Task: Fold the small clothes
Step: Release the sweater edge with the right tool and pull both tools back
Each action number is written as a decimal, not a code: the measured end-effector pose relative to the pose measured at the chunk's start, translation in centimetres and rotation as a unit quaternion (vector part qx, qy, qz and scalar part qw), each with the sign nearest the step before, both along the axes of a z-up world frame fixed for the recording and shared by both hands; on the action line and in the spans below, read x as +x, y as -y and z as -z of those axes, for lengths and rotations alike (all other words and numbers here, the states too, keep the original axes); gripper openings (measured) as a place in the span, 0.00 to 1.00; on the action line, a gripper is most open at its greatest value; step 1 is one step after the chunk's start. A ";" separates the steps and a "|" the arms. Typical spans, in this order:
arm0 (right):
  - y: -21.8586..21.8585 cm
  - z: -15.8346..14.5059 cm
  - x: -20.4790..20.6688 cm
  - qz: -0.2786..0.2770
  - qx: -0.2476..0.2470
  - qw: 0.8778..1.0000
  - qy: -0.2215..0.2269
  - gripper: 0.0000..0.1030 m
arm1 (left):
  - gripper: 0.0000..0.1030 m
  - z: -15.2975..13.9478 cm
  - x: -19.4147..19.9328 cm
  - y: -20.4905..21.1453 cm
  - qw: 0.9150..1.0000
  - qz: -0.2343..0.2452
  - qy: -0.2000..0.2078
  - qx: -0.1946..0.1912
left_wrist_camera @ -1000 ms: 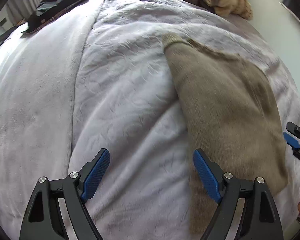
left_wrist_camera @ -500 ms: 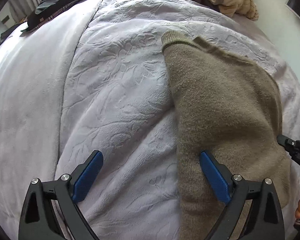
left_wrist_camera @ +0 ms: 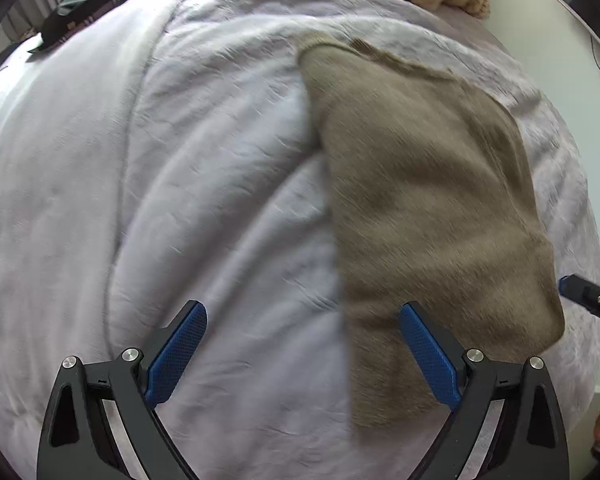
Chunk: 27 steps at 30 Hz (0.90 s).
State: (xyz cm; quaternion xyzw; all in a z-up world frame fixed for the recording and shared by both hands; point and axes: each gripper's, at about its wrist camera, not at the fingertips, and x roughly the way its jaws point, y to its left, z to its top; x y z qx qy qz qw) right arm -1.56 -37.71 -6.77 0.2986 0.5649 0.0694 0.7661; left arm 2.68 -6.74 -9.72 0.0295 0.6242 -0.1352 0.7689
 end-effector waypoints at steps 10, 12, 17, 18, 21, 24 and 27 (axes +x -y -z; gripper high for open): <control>-0.6 4.3 -2.2 -0.006 -0.051 0.996 -0.078 0.18 | 0.95 2.7 -2.5 0.9 0.999 0.014 -0.037 0.010; 0.2 5.3 -2.9 0.018 -0.024 0.996 -0.084 0.18 | 0.95 2.7 -2.6 0.8 0.999 0.013 -0.038 0.009; 0.1 5.2 -3.3 0.022 -0.035 0.995 -0.086 0.24 | 0.95 2.7 -2.6 1.1 0.999 0.012 -0.040 0.011; 0.1 5.0 -3.4 0.025 -0.035 0.995 -0.087 0.25 | 0.95 2.6 -2.6 1.1 0.999 0.011 -0.041 0.011; 0.8 4.7 -3.5 0.043 -0.028 0.994 -0.095 0.36 | 0.95 2.3 -3.1 0.7 0.999 0.008 -0.042 0.010; 1.7 4.2 -4.2 0.067 -0.007 0.993 -0.098 0.38 | 0.95 2.0 -3.5 0.1 0.999 0.008 -0.043 0.012; 2.0 3.5 -4.8 0.073 -0.007 0.993 -0.096 0.46 | 0.95 1.6 -4.1 -0.2 0.999 0.008 -0.042 0.014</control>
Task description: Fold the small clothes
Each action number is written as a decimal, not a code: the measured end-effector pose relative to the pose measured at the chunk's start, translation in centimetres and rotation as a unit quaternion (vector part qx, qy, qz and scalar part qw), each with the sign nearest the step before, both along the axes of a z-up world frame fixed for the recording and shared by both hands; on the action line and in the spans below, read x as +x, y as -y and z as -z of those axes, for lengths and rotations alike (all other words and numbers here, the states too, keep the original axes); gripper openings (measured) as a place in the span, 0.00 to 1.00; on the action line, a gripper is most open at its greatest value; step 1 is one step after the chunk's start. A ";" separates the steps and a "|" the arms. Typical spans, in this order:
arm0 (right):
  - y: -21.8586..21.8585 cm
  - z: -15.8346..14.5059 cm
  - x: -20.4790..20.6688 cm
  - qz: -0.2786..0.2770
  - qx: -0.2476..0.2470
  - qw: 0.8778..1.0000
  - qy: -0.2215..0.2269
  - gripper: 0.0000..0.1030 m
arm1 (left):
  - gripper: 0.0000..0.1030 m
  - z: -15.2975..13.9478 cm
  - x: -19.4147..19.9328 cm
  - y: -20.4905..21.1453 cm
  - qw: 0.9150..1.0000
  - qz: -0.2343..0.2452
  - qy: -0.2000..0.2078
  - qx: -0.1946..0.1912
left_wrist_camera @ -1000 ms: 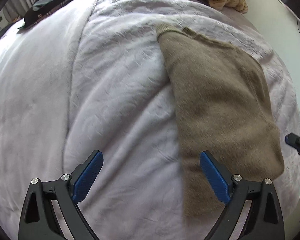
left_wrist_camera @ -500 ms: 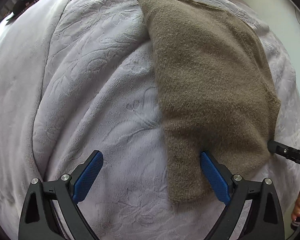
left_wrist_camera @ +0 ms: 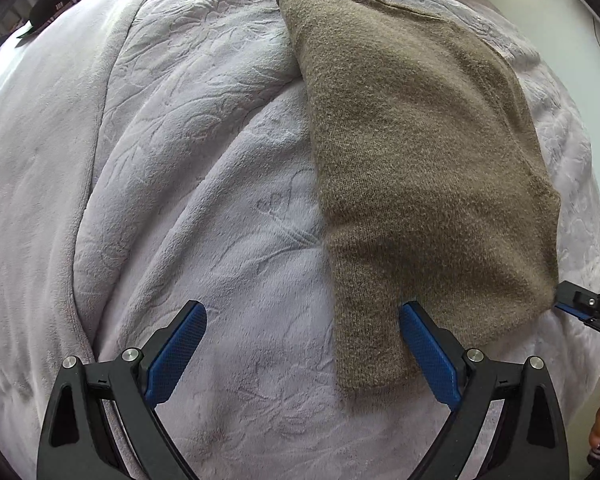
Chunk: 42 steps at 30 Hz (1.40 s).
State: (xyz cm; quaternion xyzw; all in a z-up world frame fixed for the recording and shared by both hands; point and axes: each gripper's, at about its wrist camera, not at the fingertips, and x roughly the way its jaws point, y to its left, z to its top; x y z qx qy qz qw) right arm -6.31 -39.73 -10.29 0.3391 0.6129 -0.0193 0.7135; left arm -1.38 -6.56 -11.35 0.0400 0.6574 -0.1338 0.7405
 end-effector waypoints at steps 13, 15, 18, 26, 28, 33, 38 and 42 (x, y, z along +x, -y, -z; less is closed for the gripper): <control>-0.5 -1.0 0.2 0.001 0.010 1.000 0.011 0.69 | 0.95 -1.9 -0.3 -0.5 1.000 0.003 -0.001 0.006; -0.7 -1.1 0.3 -0.002 0.011 1.000 0.014 0.69 | 0.95 -1.9 -0.2 -0.6 1.000 0.002 -0.009 0.007; -0.9 -1.1 0.5 -0.005 0.013 1.000 0.016 0.71 | 0.95 -1.9 -0.1 -0.8 1.000 -0.004 -0.017 0.004; -1.3 -1.4 1.0 -0.010 0.021 0.999 0.035 0.87 | 0.95 -2.8 0.3 -0.9 1.000 0.000 0.001 0.000; -1.6 -1.5 1.3 -0.017 0.021 0.999 0.039 0.90 | 0.95 -2.8 0.3 -0.8 1.000 0.004 -0.004 0.001; -1.8 -1.0 1.9 -0.023 0.030 0.999 0.030 0.90 | 0.95 -2.2 0.8 -0.9 1.000 0.001 -0.017 0.005; -1.3 -0.5 2.3 -0.017 0.038 0.999 0.024 0.90 | 0.95 -1.7 1.3 -1.3 0.999 0.001 -0.037 -0.007; -0.6 -0.3 2.9 -0.015 0.038 0.999 0.023 0.90 | 0.95 -1.8 2.1 -1.5 0.999 -0.005 -0.038 -0.008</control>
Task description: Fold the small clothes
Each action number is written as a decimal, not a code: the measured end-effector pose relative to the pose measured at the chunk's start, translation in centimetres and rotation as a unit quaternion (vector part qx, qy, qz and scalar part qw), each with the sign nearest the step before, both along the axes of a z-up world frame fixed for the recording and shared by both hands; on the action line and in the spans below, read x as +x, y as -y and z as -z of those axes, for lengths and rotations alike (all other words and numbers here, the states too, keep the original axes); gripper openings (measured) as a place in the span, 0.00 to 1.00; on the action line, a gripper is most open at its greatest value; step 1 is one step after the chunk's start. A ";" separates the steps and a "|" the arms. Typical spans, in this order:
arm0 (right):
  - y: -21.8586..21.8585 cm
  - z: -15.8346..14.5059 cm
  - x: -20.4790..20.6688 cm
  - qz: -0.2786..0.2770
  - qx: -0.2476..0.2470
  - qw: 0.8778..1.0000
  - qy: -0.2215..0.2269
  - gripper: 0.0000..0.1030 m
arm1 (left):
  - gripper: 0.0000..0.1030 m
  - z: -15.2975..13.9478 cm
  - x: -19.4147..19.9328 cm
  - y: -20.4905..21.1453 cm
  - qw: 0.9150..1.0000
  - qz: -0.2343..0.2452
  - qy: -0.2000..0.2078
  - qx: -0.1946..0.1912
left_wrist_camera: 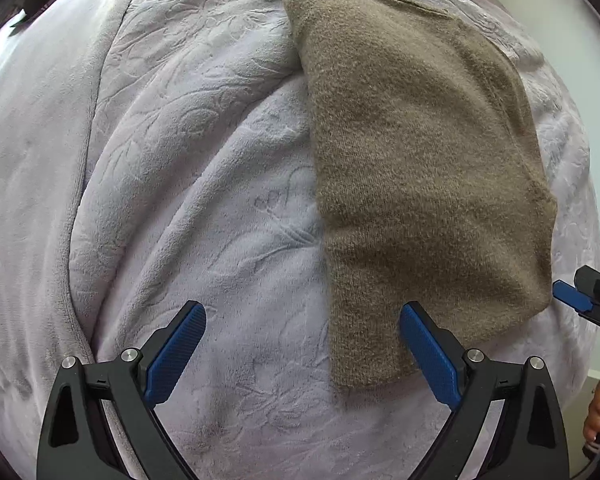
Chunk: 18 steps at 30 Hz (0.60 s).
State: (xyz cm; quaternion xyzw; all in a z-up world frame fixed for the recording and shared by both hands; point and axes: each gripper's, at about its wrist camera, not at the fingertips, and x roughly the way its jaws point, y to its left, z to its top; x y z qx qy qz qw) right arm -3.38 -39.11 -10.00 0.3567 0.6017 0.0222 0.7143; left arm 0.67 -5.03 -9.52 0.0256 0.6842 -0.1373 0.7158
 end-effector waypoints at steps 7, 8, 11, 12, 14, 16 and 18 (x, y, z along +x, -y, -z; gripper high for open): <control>1.4 0.0 1.6 0.006 0.001 1.000 0.007 0.90 | 0.95 -0.2 2.1 -0.3 1.000 -0.010 0.001 -0.007; 1.5 -0.1 1.8 0.005 0.000 1.000 0.008 0.90 | 0.95 -0.3 2.4 -0.3 1.000 -0.011 0.001 -0.009; 1.8 -0.1 2.5 0.002 0.002 1.000 0.014 0.90 | 0.95 -0.6 3.4 -0.4 1.000 -0.015 0.003 -0.019; 1.9 0.0 2.9 0.000 0.006 1.000 0.016 0.90 | 0.95 -0.8 3.8 -0.4 1.000 -0.016 0.004 -0.025; 2.2 0.1 3.4 -0.002 0.013 1.000 0.021 0.90 | 0.95 -1.0 4.7 -0.7 0.999 -0.021 0.009 -0.041; 2.6 0.3 4.0 -0.004 0.026 0.999 0.028 0.90 | 0.95 -1.3 5.9 -1.2 0.997 -0.028 0.011 -0.066; 2.9 0.6 4.7 -0.008 0.041 0.998 0.038 0.90 | 0.95 -1.6 7.9 -1.7 0.996 -0.030 0.011 -0.086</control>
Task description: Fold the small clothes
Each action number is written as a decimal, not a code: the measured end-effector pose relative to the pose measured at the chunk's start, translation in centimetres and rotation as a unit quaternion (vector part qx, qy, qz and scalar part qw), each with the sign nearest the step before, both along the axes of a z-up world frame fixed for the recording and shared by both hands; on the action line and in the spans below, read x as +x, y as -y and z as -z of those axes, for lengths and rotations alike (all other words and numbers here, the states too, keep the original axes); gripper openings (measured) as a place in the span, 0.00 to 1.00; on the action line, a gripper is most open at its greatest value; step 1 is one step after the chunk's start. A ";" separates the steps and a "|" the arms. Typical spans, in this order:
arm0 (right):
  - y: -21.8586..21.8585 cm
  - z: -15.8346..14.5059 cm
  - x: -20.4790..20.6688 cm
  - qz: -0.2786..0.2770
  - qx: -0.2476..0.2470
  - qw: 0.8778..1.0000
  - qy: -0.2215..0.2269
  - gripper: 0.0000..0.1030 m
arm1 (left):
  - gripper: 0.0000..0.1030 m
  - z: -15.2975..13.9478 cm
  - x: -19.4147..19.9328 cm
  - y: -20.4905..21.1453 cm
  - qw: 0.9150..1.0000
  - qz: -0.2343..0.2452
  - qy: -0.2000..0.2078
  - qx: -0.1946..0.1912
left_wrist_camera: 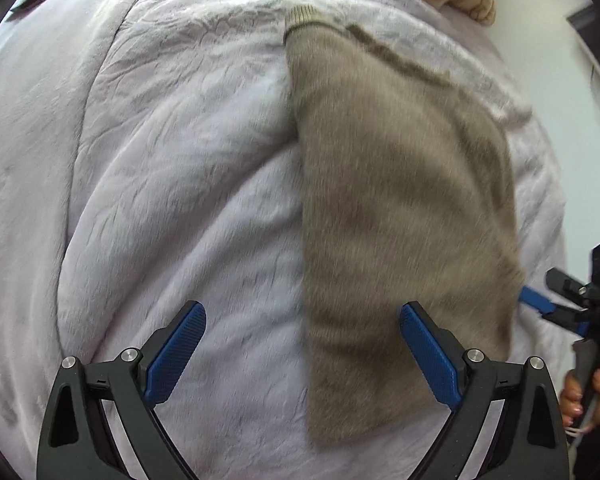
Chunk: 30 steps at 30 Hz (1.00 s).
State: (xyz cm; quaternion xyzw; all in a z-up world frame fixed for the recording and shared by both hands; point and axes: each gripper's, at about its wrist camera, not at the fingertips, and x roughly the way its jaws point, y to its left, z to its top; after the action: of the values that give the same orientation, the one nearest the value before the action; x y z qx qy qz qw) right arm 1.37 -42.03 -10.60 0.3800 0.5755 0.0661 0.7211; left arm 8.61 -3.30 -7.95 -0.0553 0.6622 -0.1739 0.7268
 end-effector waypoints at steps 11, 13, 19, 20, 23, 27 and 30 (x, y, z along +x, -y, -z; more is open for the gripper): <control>0.3 3.1 4.8 -0.041 0.071 0.996 0.029 0.90 | 0.95 2.0 3.7 3.3 0.994 0.055 -0.029 -0.088; 0.1 3.6 5.5 -0.051 0.079 0.995 0.025 0.90 | 0.95 2.8 3.3 3.7 0.994 0.055 -0.034 -0.090; -2.6 3.7 8.1 -0.103 0.102 0.989 0.037 0.91 | 0.95 2.3 3.0 4.5 0.992 0.059 -0.019 -0.108; -3.0 3.6 8.3 -0.109 0.106 0.987 0.043 0.92 | 0.95 2.3 3.0 4.7 0.992 0.062 -0.017 -0.104; -3.3 4.3 8.9 -0.108 0.117 0.986 0.044 0.92 | 0.97 3.3 3.1 5.2 0.993 0.068 -0.015 -0.100; -2.5 5.5 8.9 -0.066 0.140 0.988 0.027 0.86 | 0.95 3.2 3.2 4.6 0.992 0.056 -0.013 -0.109; -2.5 5.8 8.6 -0.057 0.116 0.992 -0.001 0.44 | 0.74 2.2 2.5 3.8 0.993 0.052 0.011 -0.108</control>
State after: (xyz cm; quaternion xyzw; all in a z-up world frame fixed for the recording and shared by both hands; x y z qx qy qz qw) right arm 9.98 -39.49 -16.40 0.4281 0.5851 0.1732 0.6666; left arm 11.13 -7.14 -10.10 -0.0971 0.6336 -0.2827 0.7136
